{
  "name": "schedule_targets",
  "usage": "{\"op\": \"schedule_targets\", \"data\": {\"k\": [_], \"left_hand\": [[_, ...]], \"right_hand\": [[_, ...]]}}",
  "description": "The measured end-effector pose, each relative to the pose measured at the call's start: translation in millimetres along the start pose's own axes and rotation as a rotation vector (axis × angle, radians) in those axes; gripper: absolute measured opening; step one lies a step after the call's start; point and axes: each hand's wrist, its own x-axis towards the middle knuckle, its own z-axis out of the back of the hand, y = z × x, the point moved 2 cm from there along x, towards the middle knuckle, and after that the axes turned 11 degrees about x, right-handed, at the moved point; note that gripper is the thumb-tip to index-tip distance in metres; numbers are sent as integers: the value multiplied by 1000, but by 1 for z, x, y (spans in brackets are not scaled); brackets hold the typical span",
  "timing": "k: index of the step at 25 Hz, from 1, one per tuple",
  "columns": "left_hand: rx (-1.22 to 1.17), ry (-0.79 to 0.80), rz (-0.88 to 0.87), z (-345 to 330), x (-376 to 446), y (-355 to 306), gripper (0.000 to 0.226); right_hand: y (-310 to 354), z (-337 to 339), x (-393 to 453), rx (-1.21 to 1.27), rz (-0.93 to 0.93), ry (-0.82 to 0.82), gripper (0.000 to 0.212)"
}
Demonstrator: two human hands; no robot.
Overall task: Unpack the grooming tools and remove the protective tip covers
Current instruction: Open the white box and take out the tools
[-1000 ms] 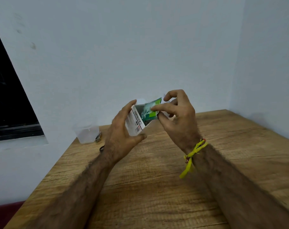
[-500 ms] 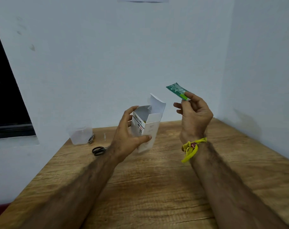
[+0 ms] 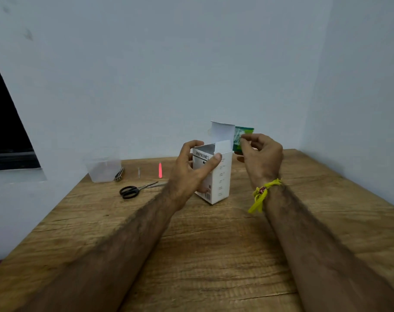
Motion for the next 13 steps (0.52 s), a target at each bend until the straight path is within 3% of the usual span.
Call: {"op": "schedule_targets", "data": {"k": [4,10,13], "left_hand": [[48,-113,-56,-4,-3,-7,42],[68,-142,-74,1,-5,-17,39],[162,-189,-203,4,-8,-19,26]], "right_hand": [[2,-4,-3,-95,38,72,13],[9,-12,-4,80,-82,154,13],[19,-18,-8,77,-228,286,38]]}}
